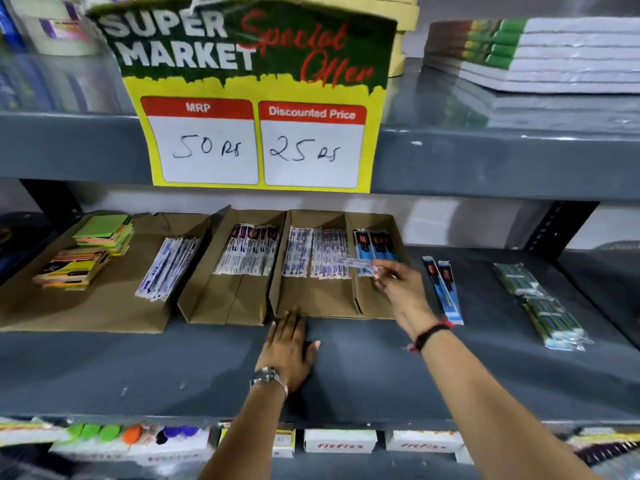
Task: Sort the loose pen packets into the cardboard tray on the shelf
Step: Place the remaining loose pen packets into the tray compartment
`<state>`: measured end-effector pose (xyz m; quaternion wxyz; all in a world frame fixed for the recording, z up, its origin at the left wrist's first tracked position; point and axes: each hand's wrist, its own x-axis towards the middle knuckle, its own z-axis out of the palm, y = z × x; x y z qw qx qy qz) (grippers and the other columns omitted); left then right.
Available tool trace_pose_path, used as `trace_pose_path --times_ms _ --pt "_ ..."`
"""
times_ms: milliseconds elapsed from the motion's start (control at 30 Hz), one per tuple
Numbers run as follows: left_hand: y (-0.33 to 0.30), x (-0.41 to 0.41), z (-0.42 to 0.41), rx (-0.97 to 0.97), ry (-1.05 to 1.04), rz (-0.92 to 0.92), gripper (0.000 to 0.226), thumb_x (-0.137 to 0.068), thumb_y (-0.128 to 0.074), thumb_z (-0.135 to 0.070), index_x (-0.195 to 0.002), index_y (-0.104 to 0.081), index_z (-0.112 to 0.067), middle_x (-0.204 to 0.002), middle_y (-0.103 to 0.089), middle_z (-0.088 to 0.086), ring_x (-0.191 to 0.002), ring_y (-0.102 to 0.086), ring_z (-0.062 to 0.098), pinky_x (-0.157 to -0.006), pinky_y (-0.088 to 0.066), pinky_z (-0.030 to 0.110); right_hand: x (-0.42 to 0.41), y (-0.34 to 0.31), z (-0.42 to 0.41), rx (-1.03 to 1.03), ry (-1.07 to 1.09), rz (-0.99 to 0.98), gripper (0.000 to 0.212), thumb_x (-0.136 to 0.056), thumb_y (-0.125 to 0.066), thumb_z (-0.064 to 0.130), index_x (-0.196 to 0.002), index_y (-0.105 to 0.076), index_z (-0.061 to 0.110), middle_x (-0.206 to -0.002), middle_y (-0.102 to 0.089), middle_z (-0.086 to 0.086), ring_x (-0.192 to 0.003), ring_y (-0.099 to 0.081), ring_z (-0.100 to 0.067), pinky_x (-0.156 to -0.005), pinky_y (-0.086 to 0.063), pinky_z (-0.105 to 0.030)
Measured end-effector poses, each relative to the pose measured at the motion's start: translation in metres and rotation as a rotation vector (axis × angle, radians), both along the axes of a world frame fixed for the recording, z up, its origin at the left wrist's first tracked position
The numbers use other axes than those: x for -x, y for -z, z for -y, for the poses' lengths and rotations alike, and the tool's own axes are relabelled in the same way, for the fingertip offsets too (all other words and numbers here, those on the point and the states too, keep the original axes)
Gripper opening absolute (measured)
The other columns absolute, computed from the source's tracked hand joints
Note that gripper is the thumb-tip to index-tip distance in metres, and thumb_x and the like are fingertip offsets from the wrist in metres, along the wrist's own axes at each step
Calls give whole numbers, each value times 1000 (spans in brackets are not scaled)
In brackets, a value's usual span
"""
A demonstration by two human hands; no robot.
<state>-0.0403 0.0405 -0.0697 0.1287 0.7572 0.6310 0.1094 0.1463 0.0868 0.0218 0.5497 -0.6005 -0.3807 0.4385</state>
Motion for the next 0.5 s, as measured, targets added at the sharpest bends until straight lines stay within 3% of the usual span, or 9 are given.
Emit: trace_pose_path --times_ms 67,200,267,333,400,500 --pt "3 1 -2 -11 6 26 87 -67 1 -59 -141 -9 -13 -155 -3 6 -142 -2 19 -116 2 33 23 4 -20 -28 28 48 26 -86 -47 -14 -106 -63 -13 -100 -59 -9 -90 -55 -20 -70 -43 -16" --pt "8 1 -3 -56 -26 59 90 -65 0 -59 -140 -13 -12 -155 -9 8 -142 -6 20 -115 2 31 51 2 -56 -57 -1 149 28 -86 -46 -12 -101 -68 -5 -94 -62 -5 -81 -56 -14 -67 -42 -15" --pt "9 2 -3 -64 -23 51 88 -66 -2 -58 -140 -14 -10 -154 -11 9 -142 -8 21 -113 3 30 59 -7 -67 -103 -14 236 23 -85 -51 -6 -96 -71 -1 -91 -69 -4 -85 -63 -12 -75 -48 -18" --pt "12 1 -3 -96 -15 57 85 -70 -8 -57 -138 -20 -7 -152 -17 11 -141 -15 25 -111 3 33 65 -16 -73 -163 41 312 21 -85 -52 -3 -92 -71 -2 -99 -74 -13 -99 -67 -21 -85 -48 -21" --pt "12 1 -4 -110 -17 75 82 -73 -13 -55 -137 -24 -5 -151 -22 13 -139 -20 28 -110 2 37 68 -21 -76 -173 76 327 23 -86 -49 -6 -96 -69 -6 -108 -71 -21 -106 -63 -28 -81 -40 -17" --pt "11 2 -3 -97 -13 88 85 -70 -9 -56 -139 -18 -8 -153 -15 10 -141 -12 25 -111 4 32 72 -7 -80 -9 -115 358 29 -88 -48 -1 -114 -62 -3 -123 -62 -22 -116 -56 -33 -87 -42 -22"
